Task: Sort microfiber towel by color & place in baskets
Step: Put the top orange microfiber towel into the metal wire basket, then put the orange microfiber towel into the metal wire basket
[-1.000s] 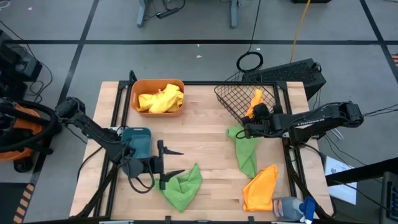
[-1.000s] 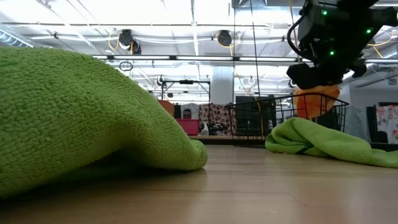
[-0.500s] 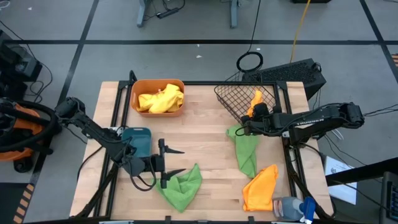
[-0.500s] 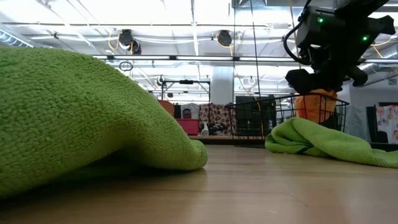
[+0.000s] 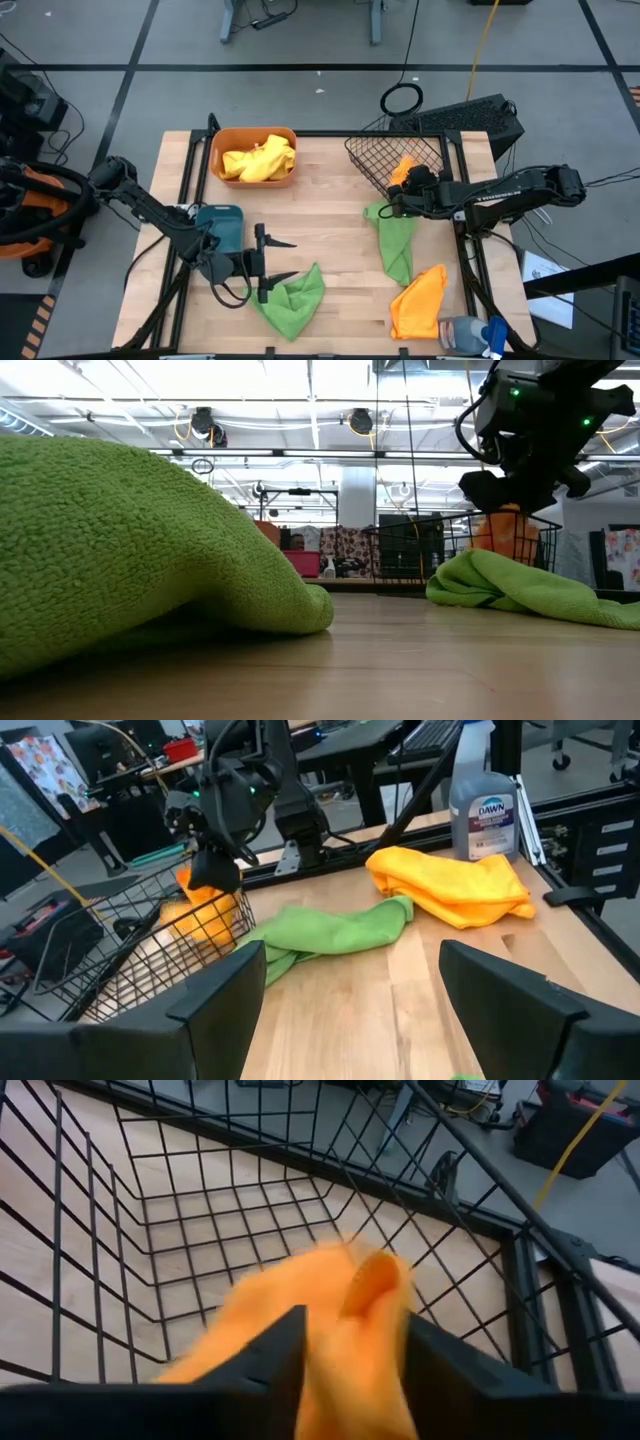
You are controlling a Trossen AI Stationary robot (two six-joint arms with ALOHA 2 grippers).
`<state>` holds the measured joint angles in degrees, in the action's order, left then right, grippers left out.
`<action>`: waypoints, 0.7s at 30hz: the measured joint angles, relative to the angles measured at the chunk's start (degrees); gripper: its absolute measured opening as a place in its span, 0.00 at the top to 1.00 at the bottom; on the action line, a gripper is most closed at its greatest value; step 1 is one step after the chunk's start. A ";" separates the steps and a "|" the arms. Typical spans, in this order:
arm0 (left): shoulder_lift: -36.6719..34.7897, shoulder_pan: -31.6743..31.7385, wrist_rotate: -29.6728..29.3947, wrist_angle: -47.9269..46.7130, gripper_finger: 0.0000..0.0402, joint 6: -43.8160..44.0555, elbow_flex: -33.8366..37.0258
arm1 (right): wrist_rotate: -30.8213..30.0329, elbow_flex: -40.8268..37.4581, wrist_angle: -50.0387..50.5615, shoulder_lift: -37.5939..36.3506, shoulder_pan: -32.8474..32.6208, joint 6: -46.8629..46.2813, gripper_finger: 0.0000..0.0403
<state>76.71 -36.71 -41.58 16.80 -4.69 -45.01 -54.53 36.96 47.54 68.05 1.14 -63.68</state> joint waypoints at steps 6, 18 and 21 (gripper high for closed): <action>0.02 0.00 -0.02 0.02 0.24 0.11 0.00 | 0.60 4.14 5.14 -1.02 0.07 0.82 0.44; 0.03 -0.02 0.87 -0.78 0.24 1.44 0.00 | 13.93 20.52 14.71 -1.33 -9.42 8.96 0.33; 0.02 -0.07 0.90 -1.34 0.24 1.76 0.00 | 21.12 21.56 13.45 -1.33 -16.04 8.73 0.34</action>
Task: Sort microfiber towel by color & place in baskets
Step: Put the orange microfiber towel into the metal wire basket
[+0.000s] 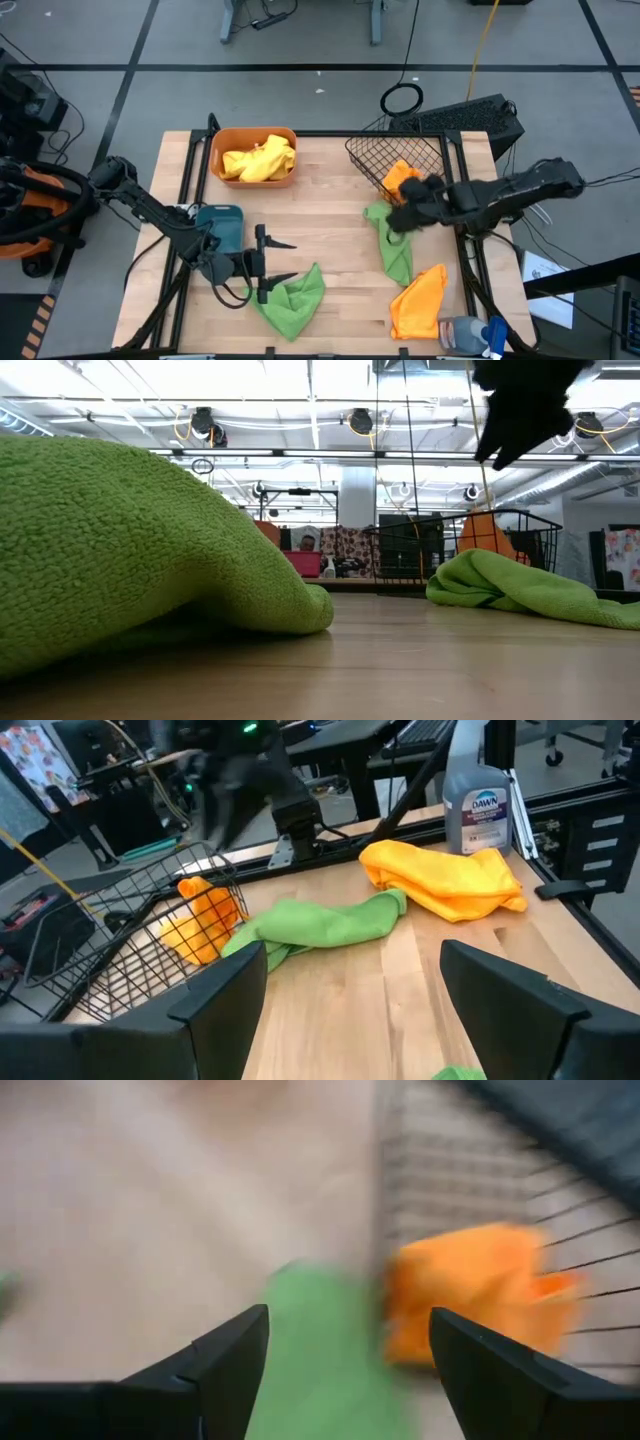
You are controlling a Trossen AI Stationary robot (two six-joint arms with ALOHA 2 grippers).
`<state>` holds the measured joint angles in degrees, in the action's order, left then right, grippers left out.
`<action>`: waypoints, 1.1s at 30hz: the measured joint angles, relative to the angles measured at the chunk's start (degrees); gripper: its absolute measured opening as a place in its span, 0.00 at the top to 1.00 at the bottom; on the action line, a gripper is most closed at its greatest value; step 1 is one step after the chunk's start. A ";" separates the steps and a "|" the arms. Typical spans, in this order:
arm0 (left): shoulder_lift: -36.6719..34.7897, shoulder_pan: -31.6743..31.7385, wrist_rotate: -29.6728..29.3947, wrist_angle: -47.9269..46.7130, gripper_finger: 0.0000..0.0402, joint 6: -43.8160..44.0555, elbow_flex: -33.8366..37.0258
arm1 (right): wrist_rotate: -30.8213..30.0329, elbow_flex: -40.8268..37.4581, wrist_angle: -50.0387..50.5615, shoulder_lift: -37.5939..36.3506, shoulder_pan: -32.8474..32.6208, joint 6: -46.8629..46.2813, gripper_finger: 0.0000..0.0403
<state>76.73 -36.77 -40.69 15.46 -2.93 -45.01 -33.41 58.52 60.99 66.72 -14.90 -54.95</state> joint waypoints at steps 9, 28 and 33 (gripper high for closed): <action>0.02 0.00 0.15 0.02 0.24 1.16 0.00 | 14.58 0.02 -2.52 2.98 -21.31 -7.73 0.34; 0.02 0.76 1.39 -0.12 0.24 0.72 0.00 | 23.44 0.02 -3.54 23.54 -37.16 -4.94 0.34; 0.00 0.76 3.17 -0.17 0.24 0.64 0.00 | 24.78 0.02 -2.91 27.80 -35.97 -1.22 0.34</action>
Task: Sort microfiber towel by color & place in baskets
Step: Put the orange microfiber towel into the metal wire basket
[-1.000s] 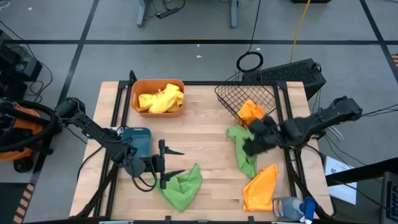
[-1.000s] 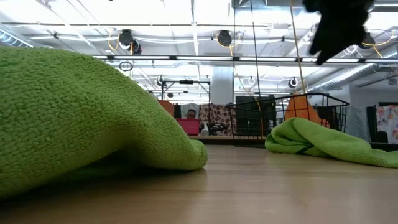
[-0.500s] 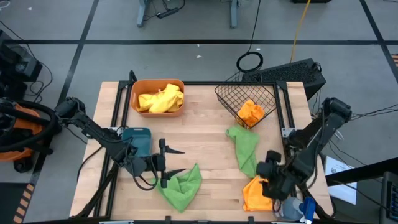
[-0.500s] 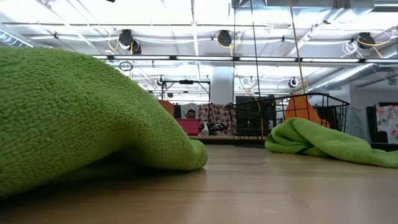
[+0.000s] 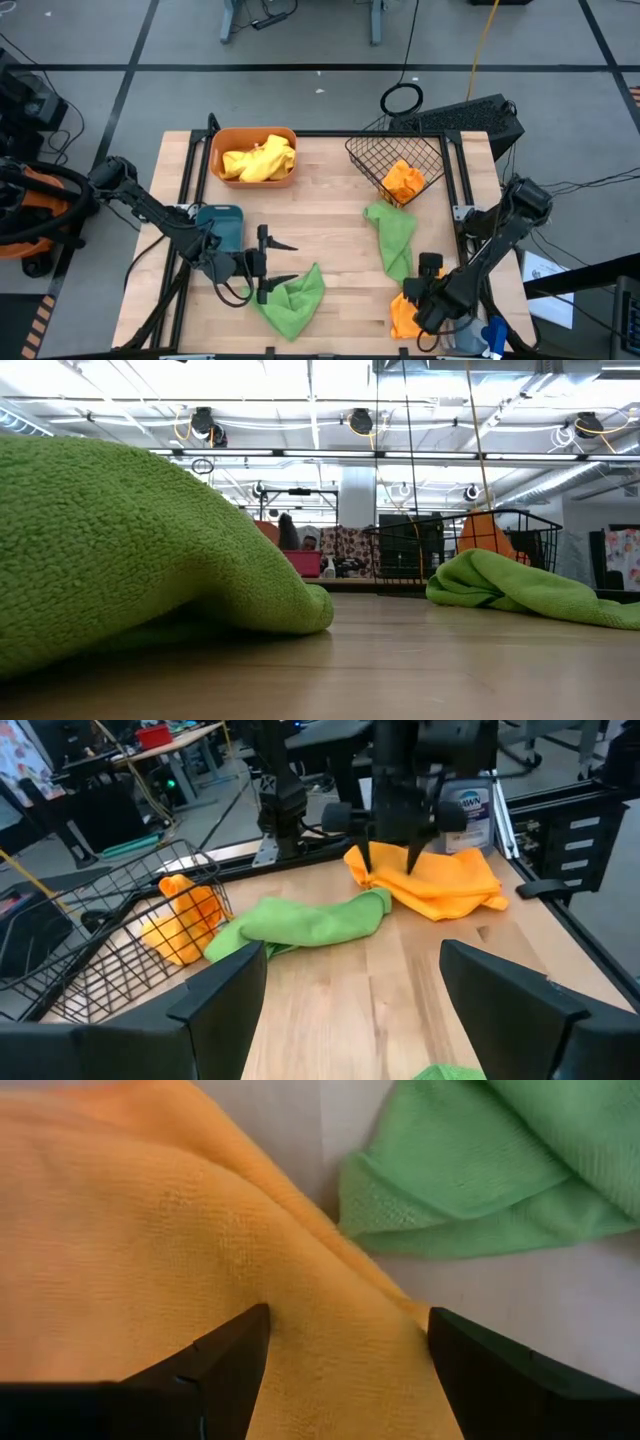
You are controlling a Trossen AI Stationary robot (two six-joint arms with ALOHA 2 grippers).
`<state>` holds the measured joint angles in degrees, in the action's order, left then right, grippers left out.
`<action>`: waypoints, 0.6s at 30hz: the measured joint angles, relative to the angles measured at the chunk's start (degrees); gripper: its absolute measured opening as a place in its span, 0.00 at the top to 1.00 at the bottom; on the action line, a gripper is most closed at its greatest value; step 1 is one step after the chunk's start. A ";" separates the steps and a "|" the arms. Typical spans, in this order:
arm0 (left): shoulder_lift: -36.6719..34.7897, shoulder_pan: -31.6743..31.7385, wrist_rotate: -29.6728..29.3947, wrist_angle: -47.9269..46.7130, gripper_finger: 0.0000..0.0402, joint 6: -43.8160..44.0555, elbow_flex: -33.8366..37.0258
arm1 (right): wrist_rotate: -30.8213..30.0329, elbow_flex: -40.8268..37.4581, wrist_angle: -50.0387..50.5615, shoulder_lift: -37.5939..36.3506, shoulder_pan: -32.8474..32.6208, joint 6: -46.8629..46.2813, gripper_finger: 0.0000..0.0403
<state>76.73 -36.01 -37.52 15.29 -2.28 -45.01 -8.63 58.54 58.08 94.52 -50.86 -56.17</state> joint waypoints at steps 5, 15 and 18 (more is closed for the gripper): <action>0.02 0.00 0.22 -0.05 0.24 -0.02 0.00 | 3.09 0.00 -0.10 3.54 1.61 3.90 0.35; 0.01 0.00 0.25 -0.86 0.24 0.02 0.00 | 6.29 0.11 -4.98 8.00 3.26 9.12 0.55; 0.00 0.00 0.26 -0.86 0.24 0.04 0.00 | 6.43 0.13 -5.37 8.31 3.24 9.10 0.64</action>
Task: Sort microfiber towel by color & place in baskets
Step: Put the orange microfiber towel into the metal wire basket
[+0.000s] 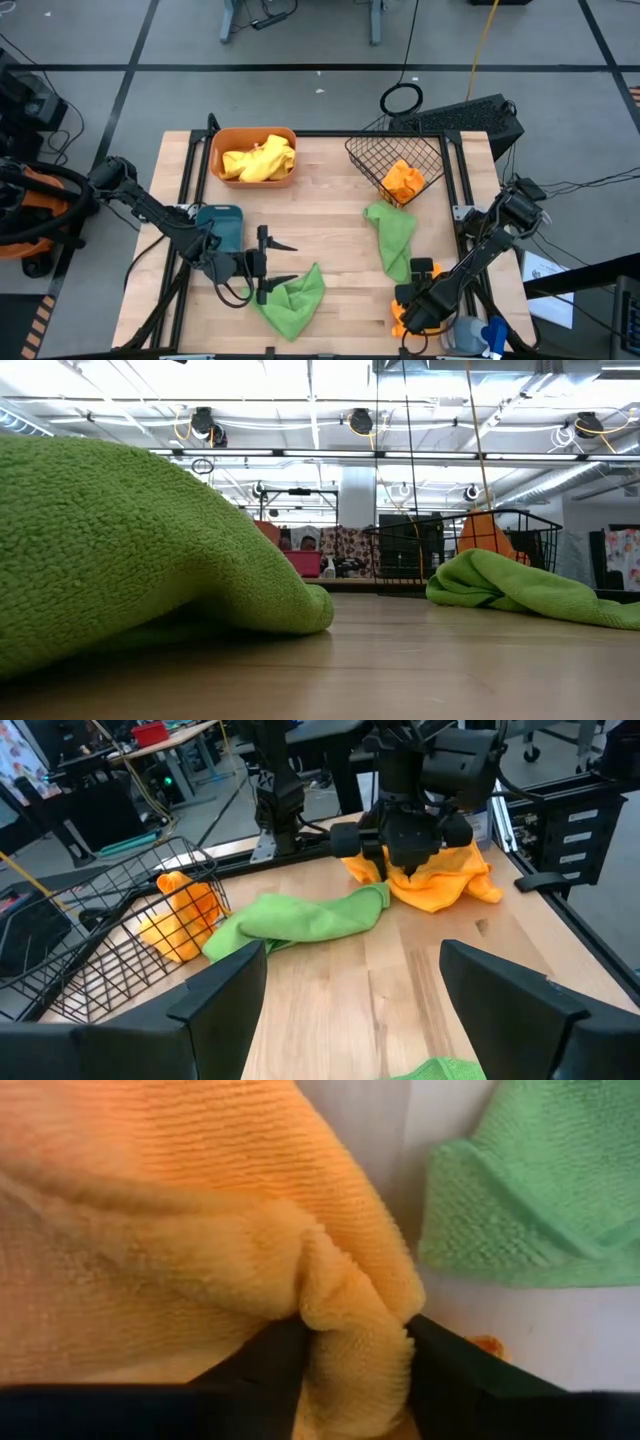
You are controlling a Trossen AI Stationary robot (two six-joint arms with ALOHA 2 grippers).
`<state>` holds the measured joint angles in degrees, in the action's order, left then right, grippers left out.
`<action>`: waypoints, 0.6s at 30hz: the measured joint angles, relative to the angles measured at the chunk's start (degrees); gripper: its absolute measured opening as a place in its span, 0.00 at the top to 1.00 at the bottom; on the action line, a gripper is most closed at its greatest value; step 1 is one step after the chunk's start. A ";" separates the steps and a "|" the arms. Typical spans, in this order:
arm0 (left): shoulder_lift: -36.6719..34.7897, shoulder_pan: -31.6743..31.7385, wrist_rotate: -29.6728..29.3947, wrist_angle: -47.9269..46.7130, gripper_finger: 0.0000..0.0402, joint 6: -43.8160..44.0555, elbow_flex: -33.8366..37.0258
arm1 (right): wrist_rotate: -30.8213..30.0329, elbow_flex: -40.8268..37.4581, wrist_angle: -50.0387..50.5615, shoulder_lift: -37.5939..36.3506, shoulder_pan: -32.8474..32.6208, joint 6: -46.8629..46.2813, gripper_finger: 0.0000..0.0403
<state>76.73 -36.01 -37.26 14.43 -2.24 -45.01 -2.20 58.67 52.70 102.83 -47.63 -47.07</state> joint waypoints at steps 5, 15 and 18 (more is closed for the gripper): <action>0.00 0.00 0.00 0.00 0.24 0.02 0.00 | -0.32 -0.02 -0.61 0.04 0.01 -0.02 0.80; 0.00 0.07 -0.01 -0.01 0.24 0.07 0.00 | -1.34 4.28 7.25 -3.61 0.10 -1.54 0.95; 0.00 0.07 -0.01 0.01 0.24 0.10 0.00 | -1.35 7.25 9.99 -4.89 0.06 -1.44 0.97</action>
<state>76.73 -35.94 -37.26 14.44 -2.14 -45.01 -3.55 65.92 62.69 97.94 -47.57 -48.51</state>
